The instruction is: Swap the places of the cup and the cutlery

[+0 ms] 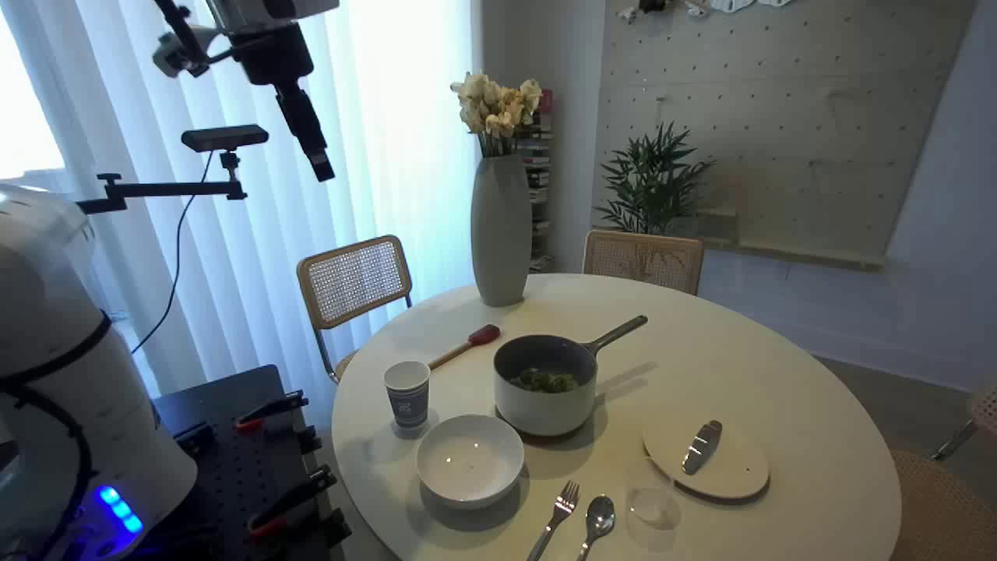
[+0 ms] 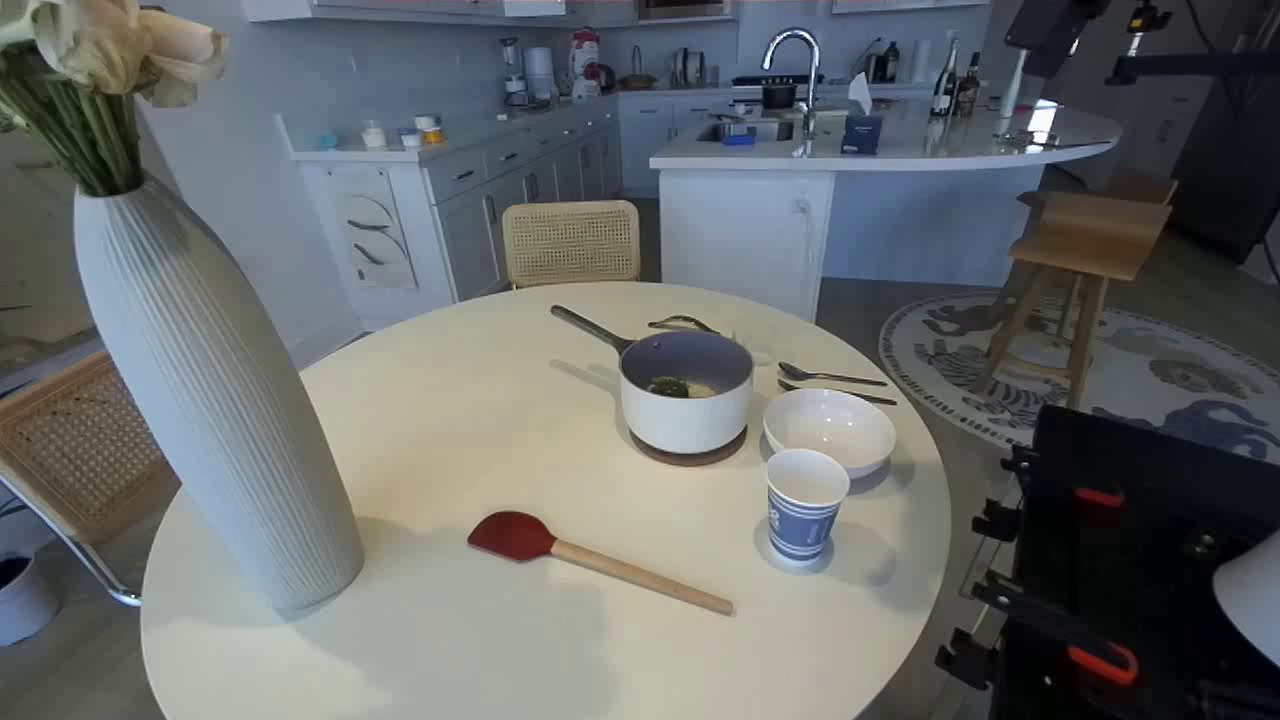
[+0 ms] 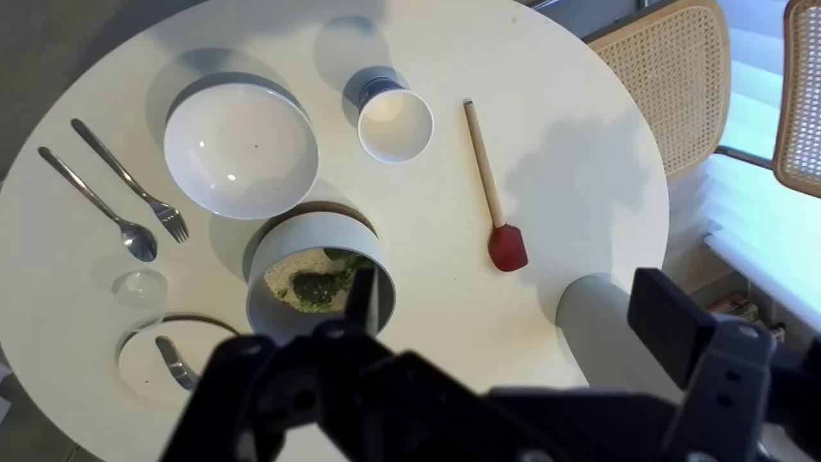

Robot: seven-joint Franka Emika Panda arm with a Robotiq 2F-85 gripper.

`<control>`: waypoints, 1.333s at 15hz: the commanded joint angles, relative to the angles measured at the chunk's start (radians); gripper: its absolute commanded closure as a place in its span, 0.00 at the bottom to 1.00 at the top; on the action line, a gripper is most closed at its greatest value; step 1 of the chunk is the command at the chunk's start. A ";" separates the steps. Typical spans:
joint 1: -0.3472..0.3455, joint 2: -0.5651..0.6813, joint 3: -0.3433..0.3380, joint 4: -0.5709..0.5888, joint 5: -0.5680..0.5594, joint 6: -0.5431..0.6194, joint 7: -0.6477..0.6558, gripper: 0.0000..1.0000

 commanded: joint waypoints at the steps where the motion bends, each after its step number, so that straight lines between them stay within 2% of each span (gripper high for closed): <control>1: -0.010 0.002 0.007 0.003 0.008 -0.004 -0.008 0.00; 6: -0.010 0.002 0.007 0.003 0.008 -0.004 -0.008 0.00; 14: 0.013 0.313 -0.132 0.066 -0.012 0.050 -0.246 0.00; 16: 0.023 0.375 -0.101 0.122 -0.011 0.002 -0.242 0.00; 20: 0.048 0.444 -0.064 0.153 -0.007 -0.022 -0.261 0.00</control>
